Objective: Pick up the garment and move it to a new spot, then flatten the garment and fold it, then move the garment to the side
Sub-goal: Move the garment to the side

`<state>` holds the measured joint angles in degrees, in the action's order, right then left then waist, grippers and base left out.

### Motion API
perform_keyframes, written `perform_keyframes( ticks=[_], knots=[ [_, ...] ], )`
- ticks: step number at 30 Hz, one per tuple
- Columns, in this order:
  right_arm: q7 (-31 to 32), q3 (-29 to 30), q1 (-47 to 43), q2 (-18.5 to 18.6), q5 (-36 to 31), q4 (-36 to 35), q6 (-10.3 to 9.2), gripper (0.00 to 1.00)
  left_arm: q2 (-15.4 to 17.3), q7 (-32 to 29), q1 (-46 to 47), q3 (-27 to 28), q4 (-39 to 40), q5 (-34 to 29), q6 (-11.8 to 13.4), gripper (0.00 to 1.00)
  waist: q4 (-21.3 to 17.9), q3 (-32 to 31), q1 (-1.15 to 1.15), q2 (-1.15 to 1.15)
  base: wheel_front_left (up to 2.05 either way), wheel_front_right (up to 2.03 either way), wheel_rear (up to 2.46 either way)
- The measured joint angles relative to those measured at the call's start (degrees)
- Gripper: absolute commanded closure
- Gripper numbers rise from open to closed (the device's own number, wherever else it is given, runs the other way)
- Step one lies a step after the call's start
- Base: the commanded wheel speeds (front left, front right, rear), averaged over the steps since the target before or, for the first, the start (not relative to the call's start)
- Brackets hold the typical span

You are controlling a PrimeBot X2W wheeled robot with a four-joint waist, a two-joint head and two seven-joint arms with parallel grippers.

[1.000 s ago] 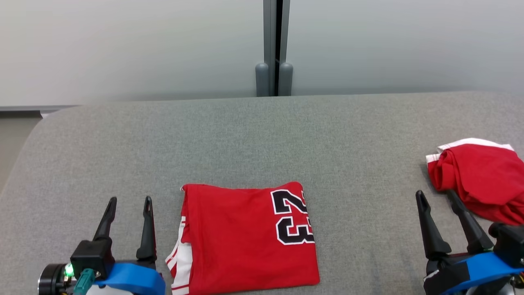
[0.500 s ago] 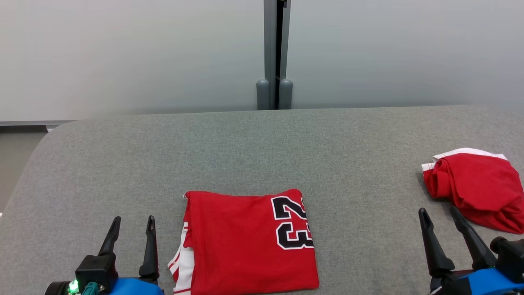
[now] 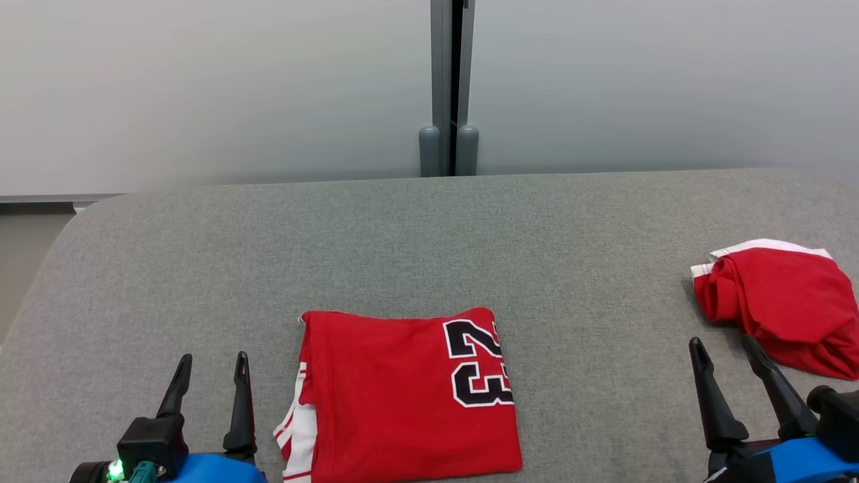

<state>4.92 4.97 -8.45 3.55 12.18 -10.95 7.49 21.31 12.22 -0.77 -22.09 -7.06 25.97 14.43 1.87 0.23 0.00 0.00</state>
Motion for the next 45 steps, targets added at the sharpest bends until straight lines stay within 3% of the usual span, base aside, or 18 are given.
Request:
perform_keyframes(
  ticks=[12,21,27,28,29,30,38,45],
  knots=[
    [1.1,-3.2,1.1,0.6,-0.4,2.8,0.0,0.0,-1.1,1.6,5.8,0.7,0.4,-0.9,-0.1,0.0,2.2,5.7,0.01,0.01,0.0,0.0,0.0],
    [-1.0,-14.0,9.8,1.9,3.7,17.4,0.0,0.0,-3.9,2.6,10.5,1.0,0.0,-2.4,-1.1,0.0,7.3,12.0,0.02,0.02,0.0,0.0,0.0],
    [0.0,-17.1,14.2,2.0,5.8,27.0,0.0,0.0,-5.5,2.8,11.5,1.8,-0.6,-3.5,-2.4,0.0,10.7,14.1,0.01,0.02,0.0,0.0,0.0],
    [0.1,-17.6,14.8,2.2,6.5,27.7,0.0,0.13,-5.8,2.8,11.5,2.1,-0.6,-3.8,-2.4,0.0,11.1,14.4,0.01,0.01,0.0,0.0,0.0],
    [0.7,-18.1,15.4,2.5,7.0,28.3,-0.01,0.67,-5.9,2.8,11.5,2.4,-0.5,-4.0,-2.7,0.0,11.3,14.5,0.0,0.01,0.0,0.0,0.0],
    [0.7,-18.6,15.7,2.7,7.4,28.4,-0.01,1.0,-6.0,2.8,11.5,2.8,-0.5,-4.3,-2.8,0.0,11.4,14.6,0.0,0.01,0.0,0.0,0.0],
    [-1.0,-20.2,15.4,5.0,8.2,25.0,0.01,1.0,-6.5,2.8,9.9,5.3,-0.1,-6.0,-3.5,0.0,8.4,14.4,0.0,0.02,0.0,0.0,0.0],
    [-0.4,-17.8,13.7,8.3,8.1,20.8,0.01,1.0,-6.3,2.8,8.8,6.2,1.2,-7.0,-3.9,0.0,0.6,14.8,0.0,0.02,0.0,0.0,0.0]
  ],
)
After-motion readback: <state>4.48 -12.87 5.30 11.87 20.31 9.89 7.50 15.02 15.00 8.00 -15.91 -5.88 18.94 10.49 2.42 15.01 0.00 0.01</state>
